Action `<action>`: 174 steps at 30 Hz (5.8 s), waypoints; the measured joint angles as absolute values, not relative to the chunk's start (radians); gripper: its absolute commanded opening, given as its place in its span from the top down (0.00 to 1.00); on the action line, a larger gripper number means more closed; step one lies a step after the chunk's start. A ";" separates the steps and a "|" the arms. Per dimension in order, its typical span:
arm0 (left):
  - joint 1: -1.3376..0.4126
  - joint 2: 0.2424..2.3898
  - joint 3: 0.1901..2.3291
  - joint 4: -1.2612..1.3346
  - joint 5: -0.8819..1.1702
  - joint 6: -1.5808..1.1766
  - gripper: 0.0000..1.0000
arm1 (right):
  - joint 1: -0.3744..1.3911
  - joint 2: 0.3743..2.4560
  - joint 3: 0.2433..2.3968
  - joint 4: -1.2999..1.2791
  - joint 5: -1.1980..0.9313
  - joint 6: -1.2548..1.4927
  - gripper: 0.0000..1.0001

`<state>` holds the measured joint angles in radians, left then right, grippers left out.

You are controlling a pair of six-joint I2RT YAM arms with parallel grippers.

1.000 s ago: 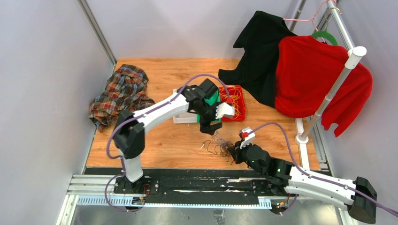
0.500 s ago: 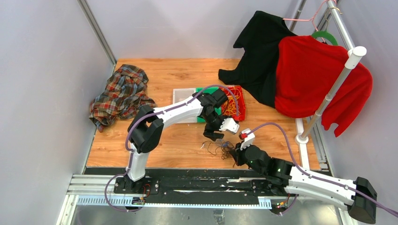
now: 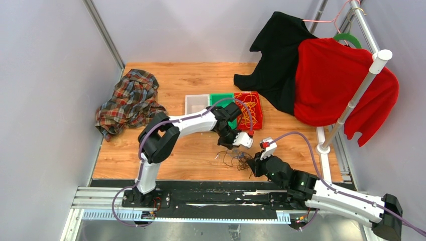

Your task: Untangle the cables

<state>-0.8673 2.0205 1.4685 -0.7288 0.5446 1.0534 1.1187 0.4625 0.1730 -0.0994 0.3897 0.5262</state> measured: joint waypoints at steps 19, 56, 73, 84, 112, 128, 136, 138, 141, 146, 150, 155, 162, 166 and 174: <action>-0.767 1.691 1.896 -0.961 0.405 0.768 1.00 | 1.119 0.573 0.179 -0.119 0.408 0.525 0.99; -0.710 2.060 1.759 -0.660 -0.088 0.749 1.00 | 1.119 0.566 0.252 -0.036 0.413 0.518 0.99; -0.691 1.989 1.857 -0.743 0.167 0.641 0.05 | 1.119 0.500 0.241 -0.035 0.446 0.538 1.00; -0.774 1.573 1.598 -0.896 0.519 0.561 0.08 | 1.119 0.513 0.237 0.048 0.438 0.553 0.99; -0.854 1.663 1.451 -0.873 0.586 0.524 0.73 | 1.119 0.730 0.321 0.303 0.279 0.470 0.99; -0.854 1.587 1.479 -0.865 0.507 0.432 0.99 | 1.119 0.702 0.325 0.242 0.411 0.479 0.34; -0.854 1.492 1.479 -0.872 0.490 0.324 0.99 | 1.119 0.764 0.447 0.256 0.479 0.417 0.33; -0.854 1.483 1.479 -0.876 0.493 0.312 0.99 | 1.119 0.804 0.465 0.278 0.476 0.406 0.35; -0.854 1.472 1.494 -0.905 0.508 0.310 0.99 | 1.119 0.853 0.464 0.303 0.475 0.398 0.43; -0.854 1.456 1.570 -0.987 0.547 0.342 0.99 | 1.119 0.936 0.462 0.400 0.476 0.390 0.55; -0.854 1.430 1.672 -1.052 0.556 0.376 1.00 | 1.119 1.015 0.461 0.487 0.476 0.379 0.57; -0.854 1.393 1.860 -1.081 0.521 0.402 0.99 | 1.119 1.121 0.461 0.566 0.475 0.369 0.57; -0.854 1.351 2.193 -1.076 0.355 0.469 0.99 | 1.119 1.256 0.461 0.649 0.430 0.373 0.59; -0.854 1.308 2.265 -0.999 0.228 0.526 1.00 | 1.119 1.299 0.454 0.672 0.398 0.385 0.62; -0.849 1.180 2.058 -0.763 -0.034 0.690 1.00 | 1.119 1.266 0.362 0.658 0.345 0.438 0.54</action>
<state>-0.8490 1.1801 2.0583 -0.7631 -0.0338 0.6903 1.1191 1.2663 0.3618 0.6579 0.3454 0.4377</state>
